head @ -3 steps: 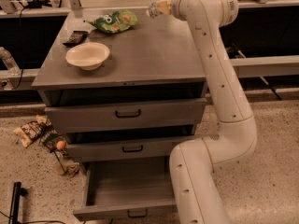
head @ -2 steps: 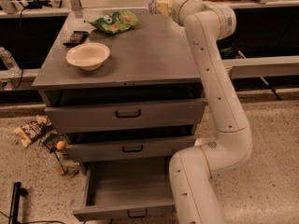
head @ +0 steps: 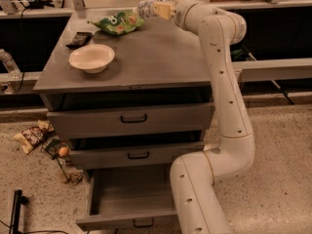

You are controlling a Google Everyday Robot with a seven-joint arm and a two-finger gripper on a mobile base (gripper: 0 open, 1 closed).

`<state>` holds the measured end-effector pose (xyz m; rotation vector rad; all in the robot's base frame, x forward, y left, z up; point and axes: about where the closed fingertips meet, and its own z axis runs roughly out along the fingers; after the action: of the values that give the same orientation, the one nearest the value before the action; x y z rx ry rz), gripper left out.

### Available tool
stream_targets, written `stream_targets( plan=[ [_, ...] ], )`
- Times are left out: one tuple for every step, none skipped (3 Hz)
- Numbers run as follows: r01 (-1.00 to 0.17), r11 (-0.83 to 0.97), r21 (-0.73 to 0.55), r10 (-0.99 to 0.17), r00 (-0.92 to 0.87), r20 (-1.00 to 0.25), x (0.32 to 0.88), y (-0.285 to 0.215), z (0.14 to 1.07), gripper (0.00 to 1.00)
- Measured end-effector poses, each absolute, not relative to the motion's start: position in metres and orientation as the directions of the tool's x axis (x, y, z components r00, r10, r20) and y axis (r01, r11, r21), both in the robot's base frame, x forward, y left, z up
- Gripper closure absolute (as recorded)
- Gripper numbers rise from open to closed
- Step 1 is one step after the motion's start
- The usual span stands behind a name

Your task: Place blue plastic bottle into bottom drawer

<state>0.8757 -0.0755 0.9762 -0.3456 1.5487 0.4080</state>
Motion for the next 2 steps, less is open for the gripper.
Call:
stream_targets(
  plan=[
    [-0.497, 0.861, 0.111, 0.058, -0.121, -0.991, 0.876, -0.062, 0.961, 0.83],
    [-0.494, 0.855, 0.16, 0.074, -0.19, -0.979, 0.876, -0.055, 0.95, 0.59]
  ],
)
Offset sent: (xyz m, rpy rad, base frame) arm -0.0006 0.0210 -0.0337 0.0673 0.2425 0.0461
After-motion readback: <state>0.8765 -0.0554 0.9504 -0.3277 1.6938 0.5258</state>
